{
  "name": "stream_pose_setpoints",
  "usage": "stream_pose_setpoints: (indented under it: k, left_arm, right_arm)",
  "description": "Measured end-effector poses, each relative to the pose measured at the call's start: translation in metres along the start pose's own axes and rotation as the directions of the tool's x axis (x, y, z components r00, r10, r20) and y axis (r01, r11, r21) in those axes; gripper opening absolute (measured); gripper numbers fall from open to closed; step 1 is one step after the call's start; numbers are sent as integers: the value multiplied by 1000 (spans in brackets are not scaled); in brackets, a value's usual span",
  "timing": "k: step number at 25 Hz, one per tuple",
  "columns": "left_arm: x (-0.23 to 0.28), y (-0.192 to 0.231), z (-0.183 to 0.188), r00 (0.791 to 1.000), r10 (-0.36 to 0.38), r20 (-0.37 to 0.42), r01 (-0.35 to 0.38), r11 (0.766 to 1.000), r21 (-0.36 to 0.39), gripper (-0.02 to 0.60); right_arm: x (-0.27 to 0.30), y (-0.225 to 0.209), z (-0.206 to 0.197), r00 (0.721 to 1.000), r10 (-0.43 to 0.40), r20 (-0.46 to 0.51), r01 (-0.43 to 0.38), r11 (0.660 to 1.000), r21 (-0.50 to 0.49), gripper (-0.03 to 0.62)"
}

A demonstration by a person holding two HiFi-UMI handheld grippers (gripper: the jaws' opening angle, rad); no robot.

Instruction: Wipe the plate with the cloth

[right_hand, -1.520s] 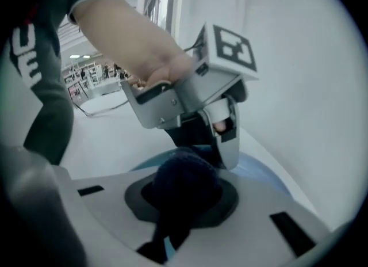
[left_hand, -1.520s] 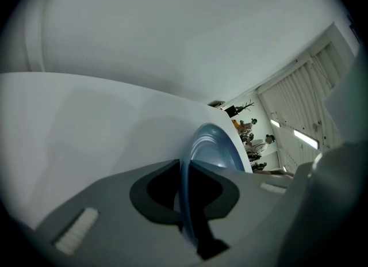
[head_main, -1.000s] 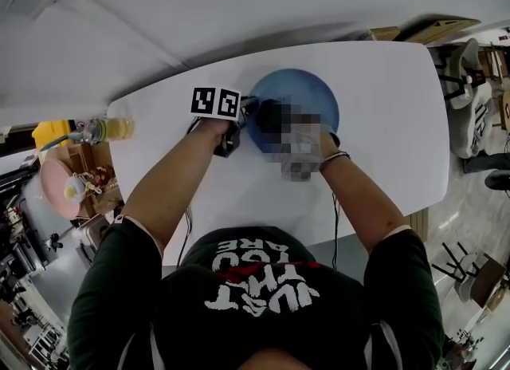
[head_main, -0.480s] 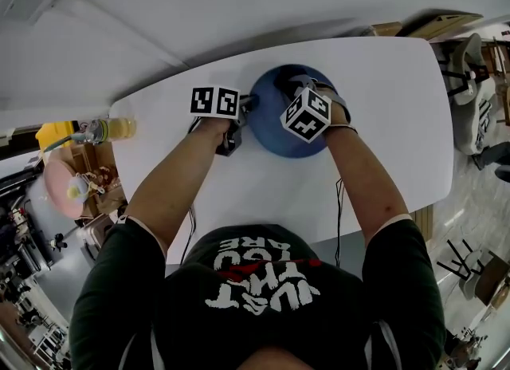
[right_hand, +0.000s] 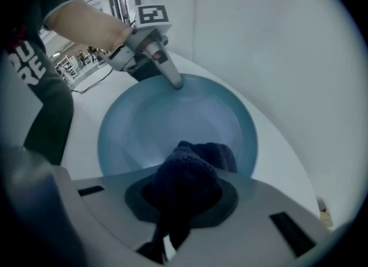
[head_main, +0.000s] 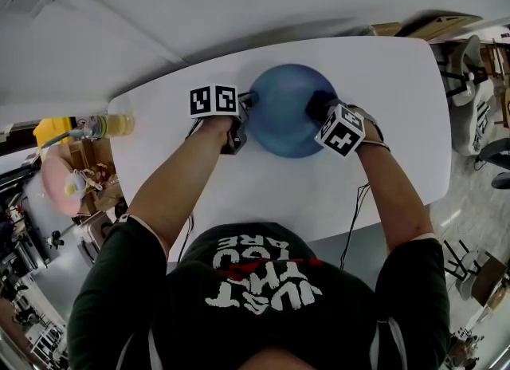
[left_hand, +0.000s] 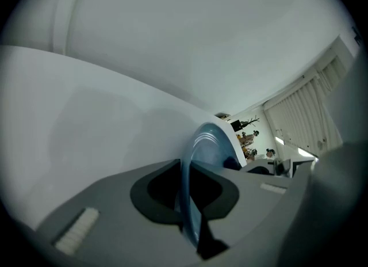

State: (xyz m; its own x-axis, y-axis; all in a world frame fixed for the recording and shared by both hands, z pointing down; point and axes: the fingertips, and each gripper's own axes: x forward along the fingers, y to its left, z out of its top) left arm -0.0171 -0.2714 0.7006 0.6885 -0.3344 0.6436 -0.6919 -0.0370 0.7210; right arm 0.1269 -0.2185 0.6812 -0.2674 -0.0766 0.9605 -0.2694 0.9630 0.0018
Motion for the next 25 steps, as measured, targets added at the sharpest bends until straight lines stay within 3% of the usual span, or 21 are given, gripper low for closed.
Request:
stream_pose_setpoints:
  k: [6,12,18,21,25]
  left_arm:
    - [0,-2,0,1000,11,5,-11,1000,23,33]
    - [0,-1,-1,1000,9,5,-10,1000,29,35]
    - [1,-3,-2,999,6,-53,0,993,118,34]
    - [1,-4,-2,997,2,-82,11,988,156,32]
    - [2,-3,-2,995,-11,-96,25,989,143,23]
  right_arm:
    - [-1,81,6,985,173,2,-172,983,-62,51]
    - [17,136,60,964,255,72,-242,958,-155,51]
    - [30,118,110,957,190,220,-169,979,-111,51]
    - [31,91,120,950,107,293,-102,994,-32,51]
    - [31,41,115,947,-34,319,16,998,59,51]
